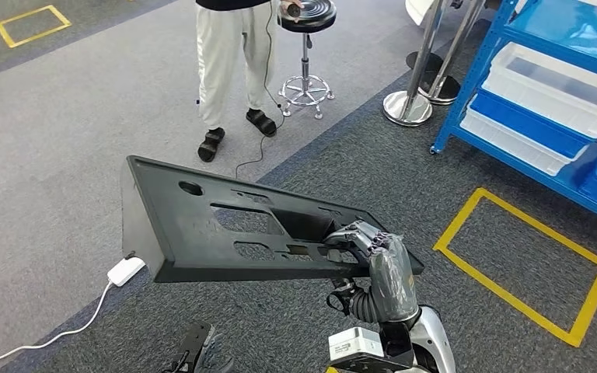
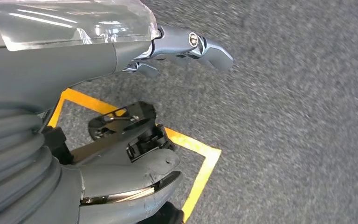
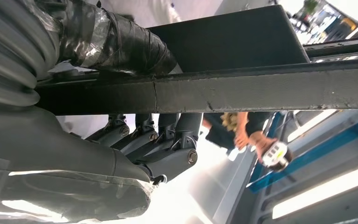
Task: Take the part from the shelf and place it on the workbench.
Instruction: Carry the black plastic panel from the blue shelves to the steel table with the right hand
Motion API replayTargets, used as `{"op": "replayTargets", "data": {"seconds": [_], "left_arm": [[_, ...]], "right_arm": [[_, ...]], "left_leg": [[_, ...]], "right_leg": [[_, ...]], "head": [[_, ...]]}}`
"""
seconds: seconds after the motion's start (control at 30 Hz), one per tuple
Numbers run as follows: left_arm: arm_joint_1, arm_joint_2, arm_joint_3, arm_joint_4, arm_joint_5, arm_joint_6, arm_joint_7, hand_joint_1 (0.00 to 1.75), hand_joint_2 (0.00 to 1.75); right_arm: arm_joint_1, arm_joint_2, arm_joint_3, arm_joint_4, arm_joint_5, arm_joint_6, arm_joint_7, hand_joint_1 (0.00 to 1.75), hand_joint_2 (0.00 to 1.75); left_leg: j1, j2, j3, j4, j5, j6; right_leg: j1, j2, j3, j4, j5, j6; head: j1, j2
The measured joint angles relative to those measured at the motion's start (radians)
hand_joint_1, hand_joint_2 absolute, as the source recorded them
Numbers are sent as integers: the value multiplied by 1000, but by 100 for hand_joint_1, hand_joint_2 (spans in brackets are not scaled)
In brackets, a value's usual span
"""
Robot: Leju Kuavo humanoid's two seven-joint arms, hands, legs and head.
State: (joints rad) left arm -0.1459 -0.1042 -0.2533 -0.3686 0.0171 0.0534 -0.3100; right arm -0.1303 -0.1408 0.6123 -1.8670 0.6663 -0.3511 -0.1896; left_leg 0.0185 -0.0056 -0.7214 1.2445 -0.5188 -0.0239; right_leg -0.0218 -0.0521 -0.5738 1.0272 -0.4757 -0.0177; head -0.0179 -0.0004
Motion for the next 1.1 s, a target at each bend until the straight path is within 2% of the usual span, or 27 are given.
{"op": "replayTargets", "data": {"seconds": [0.03, 0.07, 0.13, 0.17, 0.23, 0.27, 0.33, 0.37, 0.4, 0.43, 0.47, 0.5, 0.53, 0.57, 0.6, 0.63, 0.67, 0.73, 0.77, 0.83, 0.87, 0.9, 0.93, 0.97, 1.0, 1.03, 1.1], "left_arm": [[1, 1, 0, 1, -1, 0, 0, 0, 175], [0, 3, 0, 1, -2, 0, 0, 0, 175], [-3, 6, 0, 1, -3, -3, 0, 0, 175], [-4, 8, 0, 1, -4, -5, 0, 0, 175], [-4, 12, 0, 1, -4, -8, 0, 0, 175], [-3, 14, 0, 1, -4, -9, 0, 0, 175], [-3, 15, 0, 2, -4, -9, 0, 0, 175], [-3, 14, 0, 2, -4, -9, 0, 0, 175], [-3, 12, 0, 2, -3, -8, 0, 0, 175], [-2, 10, 0, 2, -3, -7, 0, 0, 175], [0, 8, 0, 3, -3, -5, 0, 0, 175], [2, 6, 0, 3, -3, -3, 0, 0, 175], [3, 5, 0, 3, -3, -2, 0, 0, 175], [4, 4, 0, 4, -3, -1, 0, 0, 175], [3, 2, 0, 4, -3, 0, 0, 0, 175], [3, 1, 0, 4, -3, 0, 0, 0, 175], [4, 0, 0, 4, -3, 0, 0, 0, 175], [7, -1, 0, 4, -3, 0, 1, 0, 175], [10, -1, 0, 4, -3, 0, 1, 0, 175], [12, 0, 0, 4, -3, 1, 2, 0, 175], [11, 0, 0, 4, -3, 2, 3, 0, 175], [10, 0, 0, 4, -3, 2, 3, 0, 175], [9, -1, 0, 4, -3, 3, 3, 0, 175], [9, -1, 0, 4, -3, 3, 3, 0, 175], [11, -1, 0, 4, -2, 3, 4, 0, 175], [13, -1, 0, 4, -1, 4, 6, 0, 175], [14, -1, 1, 4, -1, 8, 9, 0, 175]], "right_arm": [[-1, 0, 0, 0, 1, 3, 0, 175, 175], [-3, 0, 0, 0, 1, 4, 0, 175, 175], [-8, 0, 0, 0, 3, 6, 0, 175, 175], [-10, 0, 0, 0, 4, 6, 0, 175, 175], [-13, 0, 0, 0, 7, 6, 0, 175, 175], [-14, 0, 0, 0, 7, 6, 1, 175, 175], [-15, 0, 0, -2, 10, 6, 2, 175, 175], [-14, 0, 0, -3, 11, 6, 3, 175, 175], [-12, -1, 0, -4, 13, 6, 4, 175, 175], [-8, -2, 0, -4, 14, 6, 4, 175, 175], [-5, -4, 0, -4, 15, 6, 5, 175, 175], [-4, -5, 0, -4, 16, 6, 5, 175, 175], [-3, -5, 0, -4, 17, 6, 5, 175, 175], [-3, -5, 0, -5, 17, 6, 5, 175, 175], [-2, -6, 0, -5, 17, 5, 5, 175, 175], [-2, -6, 0, -6, 17, 5, 5, 175, 175], [-2, -6, 0, -6, 18, 5, 5, 175, 175], [-2, -7, 0, -7, 19, 5, 5, 175, 175], [-3, -7, 0, -8, 20, 5, 6, 175, 175], [-3, -7, 0, -8, 23, 4, 6, 175, 175], [-2, -7, -1, -9, 25, 3, 6, 175, 175], [-1, -7, -1, -9, 26, 2, 6, 175, 175], [0, -7, -1, -9, 27, 1, 6, 175, 175], [1, -7, -1, -9, 28, 1, 6, 175, 175], [2, -7, -1, -9, 29, 1, 6, 175, 175], [3, -7, -1, -9, 30, 1, 6, 175, 175], [3, -7, -2, -10, 34, 0, 7, 175, 175]], "left_leg": [[3, 10, 16, -32, 26, -2], [1, 31, 52, -103, 54, 0], [-5, 59, 103, -201, 86, 12], [-10, 64, 110, -217, 86, 20], [-13, 41, 109, -222, 88, 34], [-12, 30, 112, -227, 91, 41], [-8, 10, 118, -238, 97, 55], [-8, 0, 118, -239, 99, 60], [-9, -11, 118, -239, 99, 64], [-11, -24, 118, -239, 98, 66], [-12, -38, 118, -237, 98, 66], [-13, -52, 118, -234, 97, 66], [-13, -67, 119, -231, 95, 65], [-13, -81, 118, -227, 93, 64], [-14, -94, 116, -222, 90, 61], [-14, -105, 113, -218, 89, 57], [-13, -115, 110, -216, 88, 52], [-9, -133, 105, -218, 89, 39], [-9, -126, 103, -214, 87, 34], [-11, -75, 84, -171, 62, 24], [-10, -42, 62, -122, 37, 20], [-8, -21, 31, -61, 8, 16], [-6, -11, -1, -1, -16, 12], [-3, -7, -23, 39, -26, 9], [0, -3, -27, 44, -17, 6], [3, 4, -10, 12, 8, 3], [4, 43, 58, -117, 67, 3]], "right_leg": [[0, -19, 3, 1, -4, 3], [0, -30, 7, 1, -8, 7], [5, -48, 14, 2, -15, 18], [7, -56, 17, 1, -16, 24], [8, -72, 22, -4, -18, 36], [6, -64, 24, 0, -24, 41], [1, -15, 1, 58, -65, 48], [0, 17, -27, 116, -96, 48], [0, 36, -63, 184, -125, 47], [0, 45, -95, 239, -141, 47], [1, 50, -115, 267, -138, 46], [1, 52, -119, 259, -115, 45], [1, 57, -104, 213, -76, 42], [0, 74, -80, 147, -36, 39], [-2, 95, -55, 86, -8, 35], [-2, 111, -38, 42, 8, 34], [-1, 123, -29, 20, 11, 32], [1, 110, -25, 14, 10, 28], [1, 99, -20, 8, 11, 23], [-2, 74, -7, -6, 14, 12], [0, 59, -2, -9, 14, 7], [2, 46, 0, -9, 12, 4], [3, 31, 2, -9, 10, 1], [3, 17, 2, -8, 8, 0], [3, 4, 3, -7, 5, 1], [2, -9, 4, -5, 3, 4], [2, -31, 10, -1, -6, 13]], "head": [[0, 0], [0, 0], [0, 0], [1, 0], [1, 0], [1, 0], [2, 0], [2, 0], [2, 0], [2, 0], [2, 0], [2, 0], [2, 0], [2, 0], [2, 0], [2, 0], [2, 0], [2, 0], [2, 0], [0, 0], [0, 0], [-1, 0], [-1, 0], [-1, 0], [-1, 0], [-1, 0], [-1, 0]]}}
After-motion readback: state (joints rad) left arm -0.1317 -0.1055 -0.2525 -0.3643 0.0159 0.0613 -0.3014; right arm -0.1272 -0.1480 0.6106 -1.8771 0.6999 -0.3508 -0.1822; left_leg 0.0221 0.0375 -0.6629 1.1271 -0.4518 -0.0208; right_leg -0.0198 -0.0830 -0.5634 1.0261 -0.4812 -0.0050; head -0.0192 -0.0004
